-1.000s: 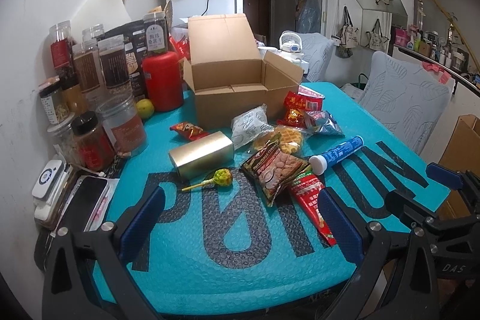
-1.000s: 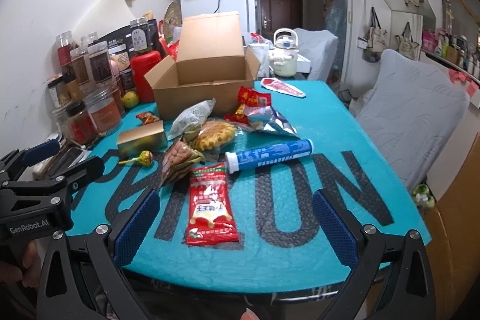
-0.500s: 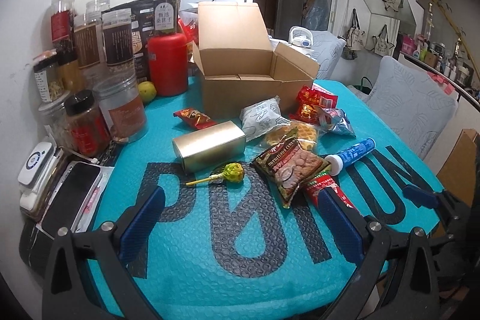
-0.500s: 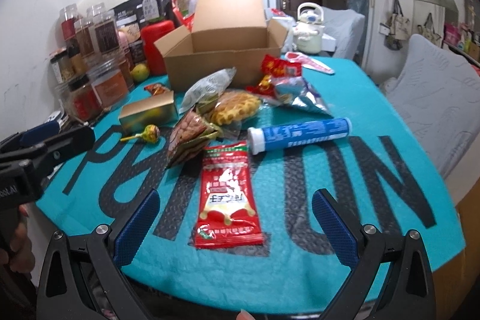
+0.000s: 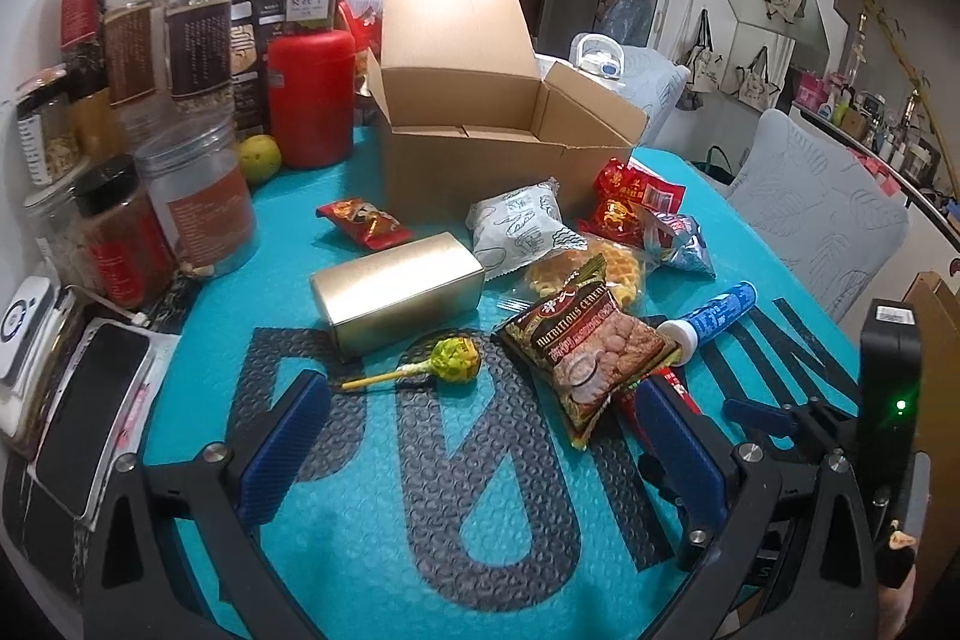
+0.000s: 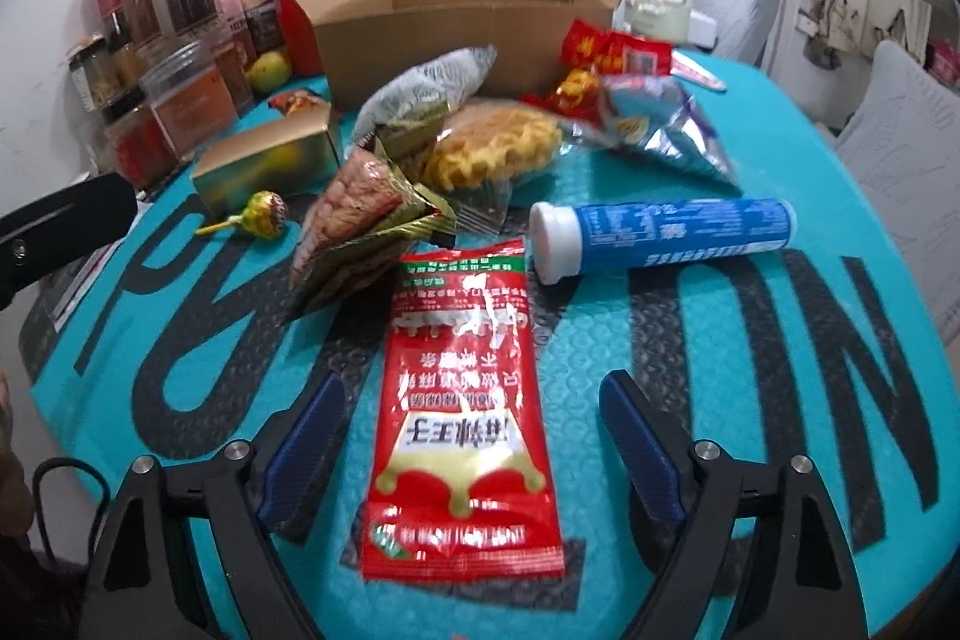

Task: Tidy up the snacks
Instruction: 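Grasp the brown cereal packet with the left tool while the right tool grasps the red sachet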

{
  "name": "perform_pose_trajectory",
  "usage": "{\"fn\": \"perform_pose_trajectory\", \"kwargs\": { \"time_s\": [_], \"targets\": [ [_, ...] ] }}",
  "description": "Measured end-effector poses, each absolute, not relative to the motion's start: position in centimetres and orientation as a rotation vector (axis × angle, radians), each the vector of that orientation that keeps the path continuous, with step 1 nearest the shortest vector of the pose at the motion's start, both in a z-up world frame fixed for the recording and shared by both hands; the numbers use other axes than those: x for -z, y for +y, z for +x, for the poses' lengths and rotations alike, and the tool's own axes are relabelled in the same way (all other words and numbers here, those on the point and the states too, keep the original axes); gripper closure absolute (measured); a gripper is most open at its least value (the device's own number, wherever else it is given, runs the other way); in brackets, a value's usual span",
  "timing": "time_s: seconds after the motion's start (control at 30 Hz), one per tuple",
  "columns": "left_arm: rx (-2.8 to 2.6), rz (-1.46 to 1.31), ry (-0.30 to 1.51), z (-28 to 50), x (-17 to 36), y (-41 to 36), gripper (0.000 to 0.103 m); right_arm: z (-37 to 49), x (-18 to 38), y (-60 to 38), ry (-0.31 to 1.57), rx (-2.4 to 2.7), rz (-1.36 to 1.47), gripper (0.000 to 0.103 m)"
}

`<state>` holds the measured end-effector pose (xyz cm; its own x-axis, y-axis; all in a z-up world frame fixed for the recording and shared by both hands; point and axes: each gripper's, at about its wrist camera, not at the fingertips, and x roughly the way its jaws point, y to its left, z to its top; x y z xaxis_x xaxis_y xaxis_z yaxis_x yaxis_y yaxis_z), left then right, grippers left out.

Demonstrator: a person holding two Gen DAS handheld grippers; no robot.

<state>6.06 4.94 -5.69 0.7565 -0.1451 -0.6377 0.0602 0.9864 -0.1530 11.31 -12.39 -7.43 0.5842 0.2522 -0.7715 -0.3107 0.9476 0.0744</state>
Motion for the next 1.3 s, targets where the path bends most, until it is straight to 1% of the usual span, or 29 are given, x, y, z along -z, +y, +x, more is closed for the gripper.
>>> {"fn": "perform_pose_trajectory", "kwargs": {
  "time_s": [0.03,0.1,0.13,0.23,0.37,0.73,0.9,1.0,1.3],
  "targets": [
    [0.119,-0.125,0.710,6.4,5.8,4.9,0.000,11.5,7.4,-12.3,0.882,-0.324,-0.081,0.017],
    [0.129,-0.124,0.721,7.0,5.9,4.8,0.000,11.6,7.4,-12.1,0.877,-0.303,-0.108,0.032],
    [0.134,-0.123,0.730,7.3,6.0,4.7,0.000,11.6,7.3,-12.2,0.875,-0.302,-0.115,0.051],
    [0.143,-0.114,0.751,8.2,6.1,4.5,0.000,11.9,7.1,-12.6,0.882,-0.319,-0.111,0.056],
    [0.176,-0.130,0.770,9.5,6.2,4.0,0.000,12.0,6.8,-13.4,0.894,-0.348,-0.090,0.057],
    [0.301,-0.122,0.833,13.3,6.5,0.2,0.000,12.1,5.9,-15.8,0.898,-0.335,-0.056,0.057],
    [0.285,-0.070,0.889,15.1,7.8,-1.5,0.000,12.2,6.2,-17.5,0.905,-0.292,-0.021,0.057],
    [0.277,-0.048,0.891,15.5,8.5,-2.1,0.000,12.5,6.4,-18.5,0.915,-0.263,-0.008,0.057],
    [0.223,-0.010,0.964,17.1,10.9,-2.9,0.000,12.7,6.5,-19.2,0.909,-0.247,0.014,0.057]
  ]
}}
